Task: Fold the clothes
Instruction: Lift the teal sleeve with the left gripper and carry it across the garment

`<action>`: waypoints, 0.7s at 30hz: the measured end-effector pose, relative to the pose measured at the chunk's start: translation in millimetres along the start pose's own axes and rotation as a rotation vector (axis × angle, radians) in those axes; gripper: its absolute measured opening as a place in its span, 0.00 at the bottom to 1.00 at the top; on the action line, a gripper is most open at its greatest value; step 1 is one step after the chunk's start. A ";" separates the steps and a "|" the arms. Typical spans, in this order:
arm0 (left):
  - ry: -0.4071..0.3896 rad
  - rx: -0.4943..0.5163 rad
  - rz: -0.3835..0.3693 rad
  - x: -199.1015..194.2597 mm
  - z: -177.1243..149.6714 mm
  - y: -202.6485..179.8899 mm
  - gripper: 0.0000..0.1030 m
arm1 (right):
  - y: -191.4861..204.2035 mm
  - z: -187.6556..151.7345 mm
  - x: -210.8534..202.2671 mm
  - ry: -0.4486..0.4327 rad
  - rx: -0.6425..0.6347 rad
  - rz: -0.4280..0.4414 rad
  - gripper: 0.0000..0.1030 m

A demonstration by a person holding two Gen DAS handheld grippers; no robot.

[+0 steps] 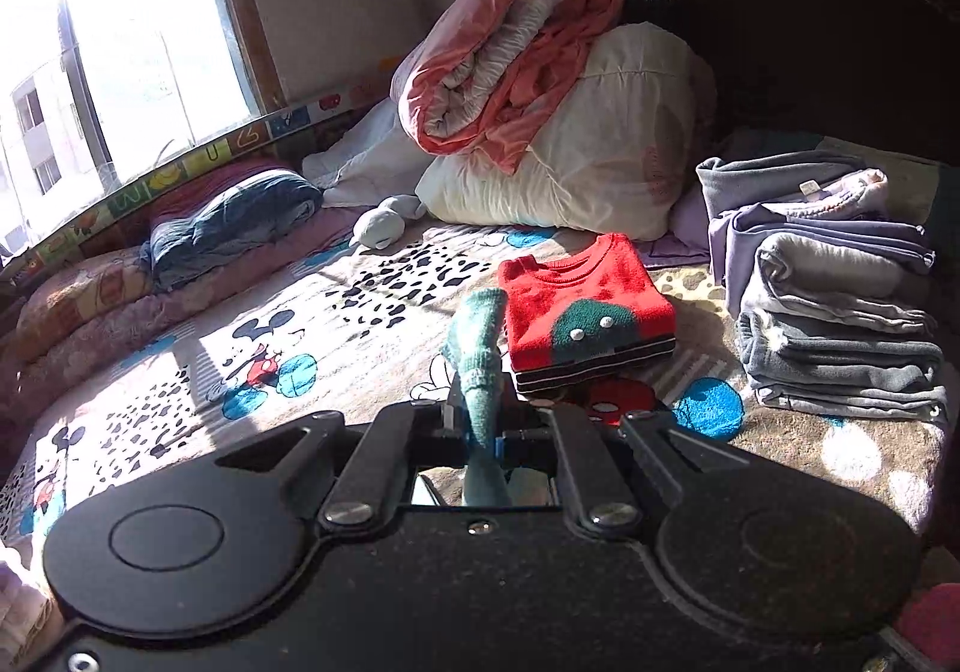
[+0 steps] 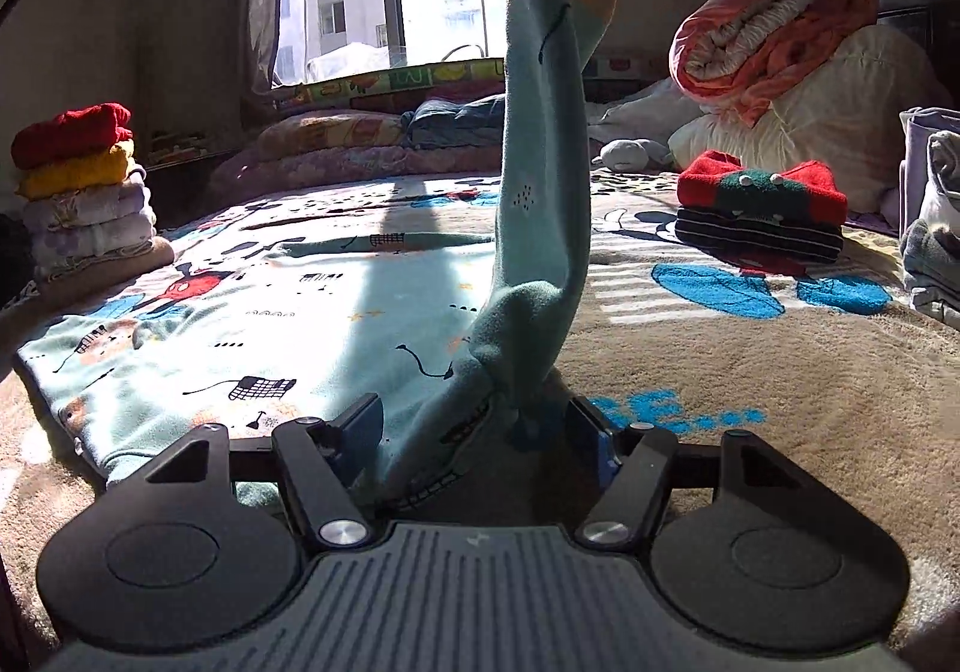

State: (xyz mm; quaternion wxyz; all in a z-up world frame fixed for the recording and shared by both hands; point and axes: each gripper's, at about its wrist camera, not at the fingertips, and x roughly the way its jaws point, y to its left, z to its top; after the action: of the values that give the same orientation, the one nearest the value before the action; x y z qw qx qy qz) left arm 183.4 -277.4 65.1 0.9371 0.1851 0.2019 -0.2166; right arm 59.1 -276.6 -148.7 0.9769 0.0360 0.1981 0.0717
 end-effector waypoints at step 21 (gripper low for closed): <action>-0.038 -0.185 0.171 -63.9 -67.7 113.5 0.04 | 30.2 -15.8 1.1 0.004 -0.262 -0.079 0.62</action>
State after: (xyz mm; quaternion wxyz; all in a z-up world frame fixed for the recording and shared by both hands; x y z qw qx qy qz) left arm 165.1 -131.8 66.4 0.9688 0.1102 0.1866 -0.1200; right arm 50.1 -245.9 -160.7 0.9749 -0.1000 0.1903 0.0584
